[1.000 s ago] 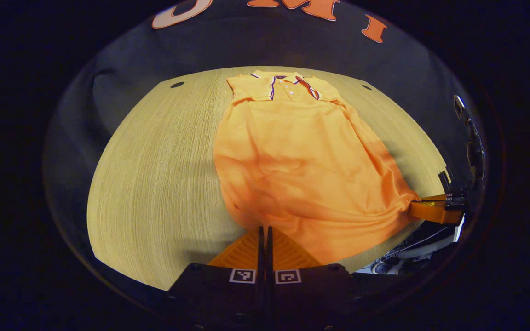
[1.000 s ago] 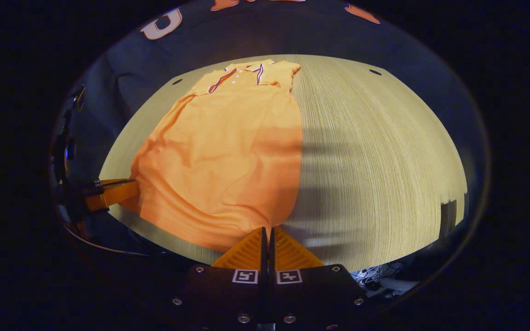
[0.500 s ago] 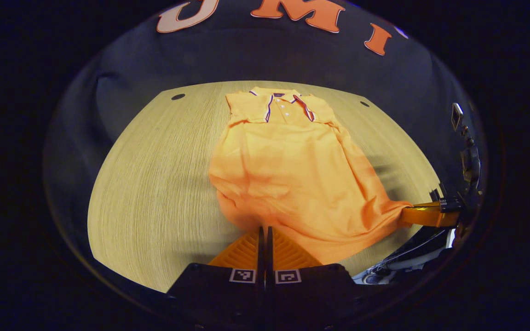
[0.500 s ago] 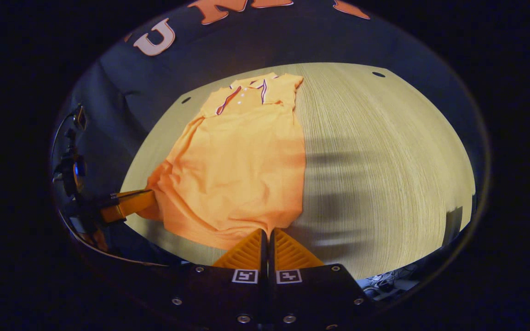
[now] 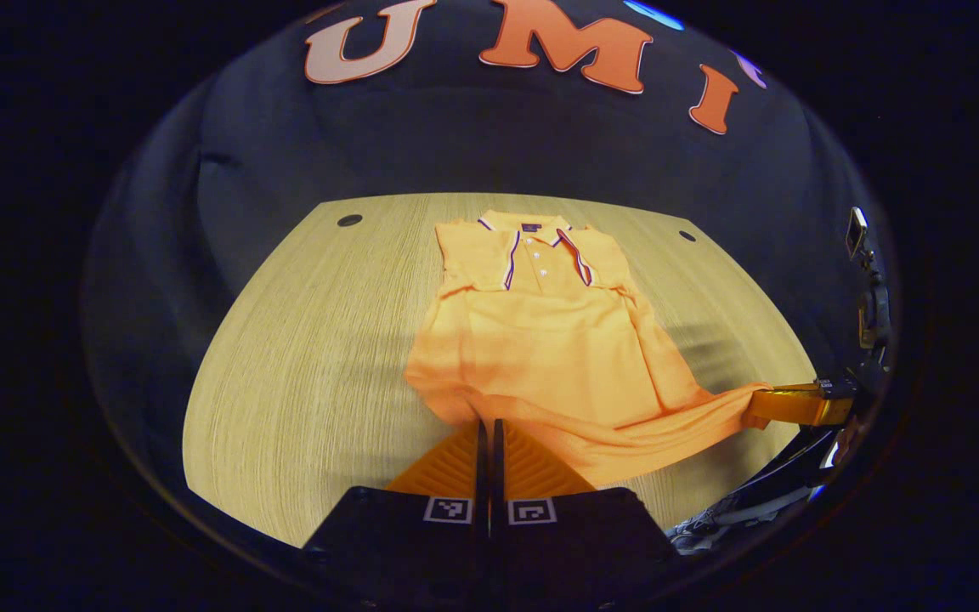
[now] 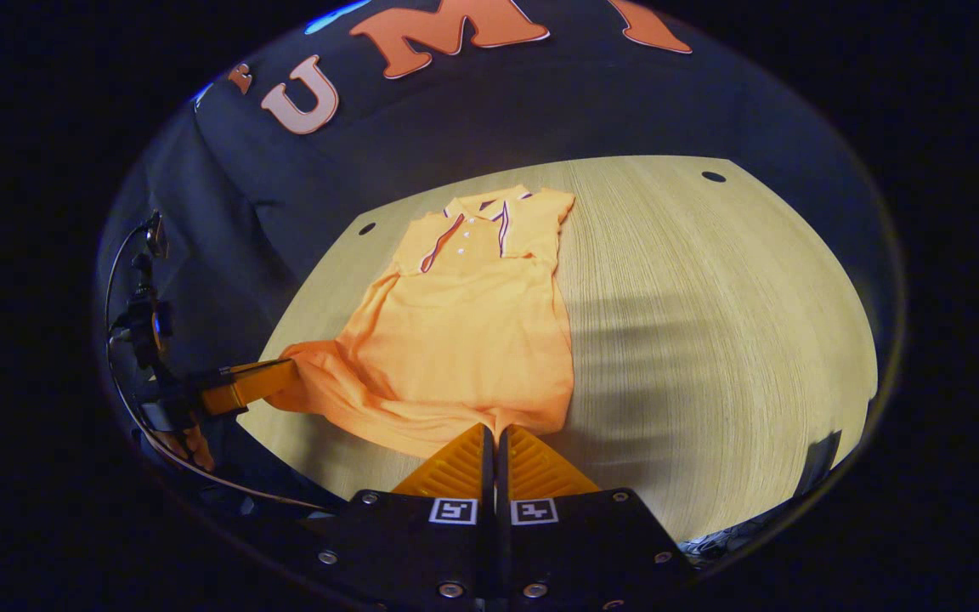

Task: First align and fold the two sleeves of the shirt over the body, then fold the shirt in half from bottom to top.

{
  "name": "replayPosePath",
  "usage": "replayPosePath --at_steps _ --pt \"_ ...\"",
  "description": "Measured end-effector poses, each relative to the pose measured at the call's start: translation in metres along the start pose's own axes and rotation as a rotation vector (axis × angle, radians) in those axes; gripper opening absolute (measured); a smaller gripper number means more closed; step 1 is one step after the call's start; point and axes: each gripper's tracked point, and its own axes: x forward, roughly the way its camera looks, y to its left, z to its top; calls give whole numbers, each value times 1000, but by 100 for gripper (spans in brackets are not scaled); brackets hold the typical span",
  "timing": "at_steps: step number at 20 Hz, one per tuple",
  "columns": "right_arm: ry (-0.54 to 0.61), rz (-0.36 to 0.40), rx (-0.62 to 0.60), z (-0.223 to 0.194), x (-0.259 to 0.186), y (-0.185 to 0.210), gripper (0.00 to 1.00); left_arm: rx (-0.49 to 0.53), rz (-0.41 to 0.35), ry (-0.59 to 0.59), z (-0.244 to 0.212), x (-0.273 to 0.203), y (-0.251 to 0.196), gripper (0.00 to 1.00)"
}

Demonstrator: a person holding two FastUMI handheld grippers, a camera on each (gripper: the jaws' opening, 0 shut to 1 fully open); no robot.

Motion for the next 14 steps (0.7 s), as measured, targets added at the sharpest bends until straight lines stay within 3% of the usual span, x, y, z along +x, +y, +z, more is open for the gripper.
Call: replayPosePath --at_steps 4,14 --pt "-46 -7 25 35 -6 -2 0 15 -21 -33 36 14 4 1" --pt "-134 -59 29 127 33 1 0 48 -75 -90 127 56 17 1"
